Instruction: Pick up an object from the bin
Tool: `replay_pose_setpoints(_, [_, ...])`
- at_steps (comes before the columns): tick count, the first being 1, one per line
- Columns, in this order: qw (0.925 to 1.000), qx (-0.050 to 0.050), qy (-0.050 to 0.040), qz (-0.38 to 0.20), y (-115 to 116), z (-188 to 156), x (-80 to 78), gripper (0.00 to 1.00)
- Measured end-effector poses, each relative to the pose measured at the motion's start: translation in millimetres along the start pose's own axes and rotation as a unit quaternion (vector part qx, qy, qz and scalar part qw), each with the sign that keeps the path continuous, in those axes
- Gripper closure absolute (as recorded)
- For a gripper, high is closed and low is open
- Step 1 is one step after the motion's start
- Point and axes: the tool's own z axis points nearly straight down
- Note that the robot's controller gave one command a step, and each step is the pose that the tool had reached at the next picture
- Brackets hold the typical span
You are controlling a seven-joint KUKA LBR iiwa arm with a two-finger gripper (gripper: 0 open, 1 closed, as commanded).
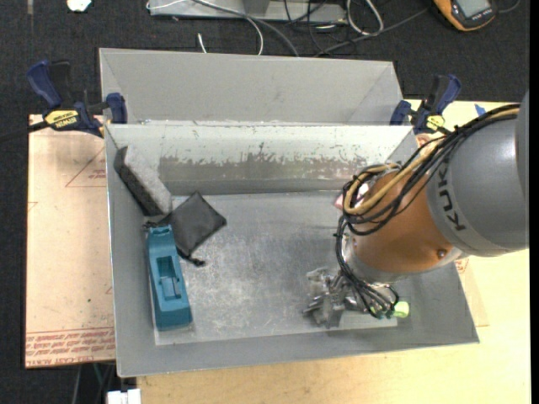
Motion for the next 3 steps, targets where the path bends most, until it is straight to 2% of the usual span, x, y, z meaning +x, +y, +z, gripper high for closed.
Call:
replay_pose_setpoints(1, [1.0, -0.001, 0.0032, -0.004, -9.6, -75.1, 1.2, 1.0])
replay_pose_setpoints(2, [0.9964, -0.001, 0.0012, -0.085, -4.4, -36.7, 1.8, 1.0])
replay_pose_setpoints(3, [0.9927, 0.0, -0.0021, -0.121, -2.4, -14.6, -9.9, 1.0])
